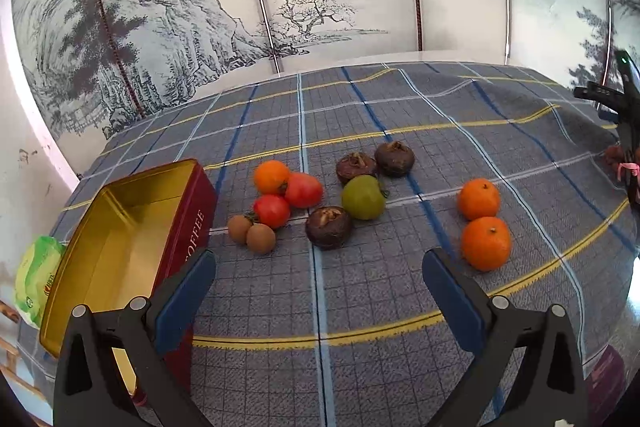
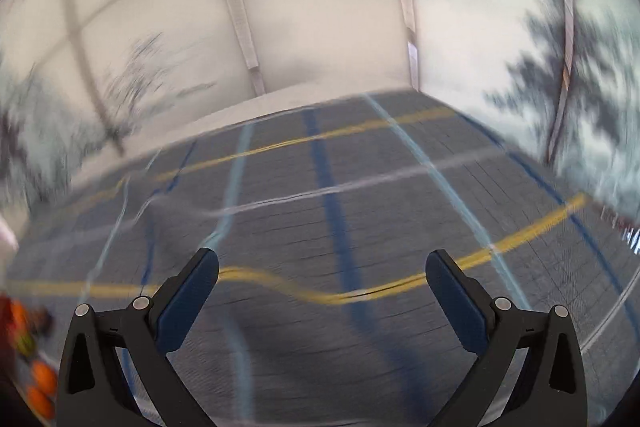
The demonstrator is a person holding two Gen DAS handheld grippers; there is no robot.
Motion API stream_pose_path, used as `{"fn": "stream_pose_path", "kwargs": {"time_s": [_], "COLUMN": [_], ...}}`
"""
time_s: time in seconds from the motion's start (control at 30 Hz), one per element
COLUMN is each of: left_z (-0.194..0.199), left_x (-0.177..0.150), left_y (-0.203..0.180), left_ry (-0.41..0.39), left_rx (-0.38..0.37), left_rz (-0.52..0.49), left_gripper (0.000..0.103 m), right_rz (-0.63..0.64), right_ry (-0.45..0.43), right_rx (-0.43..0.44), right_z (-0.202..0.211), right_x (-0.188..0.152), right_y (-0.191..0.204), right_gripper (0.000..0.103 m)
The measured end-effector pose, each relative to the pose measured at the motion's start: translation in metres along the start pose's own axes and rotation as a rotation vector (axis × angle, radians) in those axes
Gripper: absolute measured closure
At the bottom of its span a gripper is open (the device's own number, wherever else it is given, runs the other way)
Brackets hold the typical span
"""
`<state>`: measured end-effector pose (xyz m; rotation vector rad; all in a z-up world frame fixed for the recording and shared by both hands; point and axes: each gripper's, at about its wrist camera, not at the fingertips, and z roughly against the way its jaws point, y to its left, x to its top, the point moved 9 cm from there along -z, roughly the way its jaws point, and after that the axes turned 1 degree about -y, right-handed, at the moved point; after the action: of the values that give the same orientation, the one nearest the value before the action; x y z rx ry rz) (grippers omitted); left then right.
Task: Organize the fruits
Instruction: 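Move the left tool toward the dark brown round fruit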
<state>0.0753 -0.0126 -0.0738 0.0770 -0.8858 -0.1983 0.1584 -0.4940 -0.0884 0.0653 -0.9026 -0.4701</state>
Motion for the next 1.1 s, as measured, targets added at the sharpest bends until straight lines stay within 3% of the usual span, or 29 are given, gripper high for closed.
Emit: {"fn": "stream_pose_path", "kwargs": {"time_s": [0.1, 0.2, 0.23, 0.37, 0.5, 0.63, 0.8, 0.87, 0.97, 1.1], "left_z": [-0.002, -0.004, -0.005, -0.005, -0.012, -0.019, -0.025, -0.027, -0.032, -0.04], "left_x": [0.002, 0.003, 0.004, 0.009, 0.01, 0.015, 0.021, 0.022, 0.025, 0.029], "left_y": [0.006, 0.01, 0.011, 0.013, 0.014, 0.011, -0.006, -0.014, -0.014, -0.011], "left_ry": [-0.005, -0.008, -0.014, -0.055, -0.027, -0.014, -0.003, 0.004, 0.0, 0.019], "left_rx": [0.001, 0.01, 0.01, -0.017, -0.036, -0.06, -0.16, -0.203, -0.181, -0.269], "left_rz": [0.007, 0.001, 0.001, 0.015, 0.032, 0.004, -0.015, -0.025, -0.029, -0.026], "left_gripper": [0.0, 0.0, 0.0, 0.0, 0.0, 0.0, 0.0, 0.0, 0.001, 0.007], "right_rz": [-0.046, 0.02, 0.034, 0.105, 0.183, 0.303, 0.408, 0.398, 0.351, 0.336], "right_ry": [-0.025, 0.018, 0.03, -0.041, 0.016, 0.028, 0.044, 0.073, 0.09, 0.103], "right_rx": [-0.018, -0.12, -0.113, 0.109, 0.36, 0.367, 0.32, 0.349, 0.365, 0.361], "right_z": [0.004, 0.001, 0.006, 0.055, 0.092, 0.105, 0.099, 0.097, 0.09, 0.084], "right_x": [0.01, 0.013, 0.011, 0.0, -0.052, -0.097, -0.107, -0.11, -0.103, -0.104], "right_y": [-0.027, -0.025, -0.015, 0.07, 0.179, 0.234, 0.238, 0.237, 0.231, 0.232], "right_gripper": [0.0, 0.0, 0.0, 0.0, 0.0, 0.0, 0.0, 0.0, 0.0, 0.0]}}
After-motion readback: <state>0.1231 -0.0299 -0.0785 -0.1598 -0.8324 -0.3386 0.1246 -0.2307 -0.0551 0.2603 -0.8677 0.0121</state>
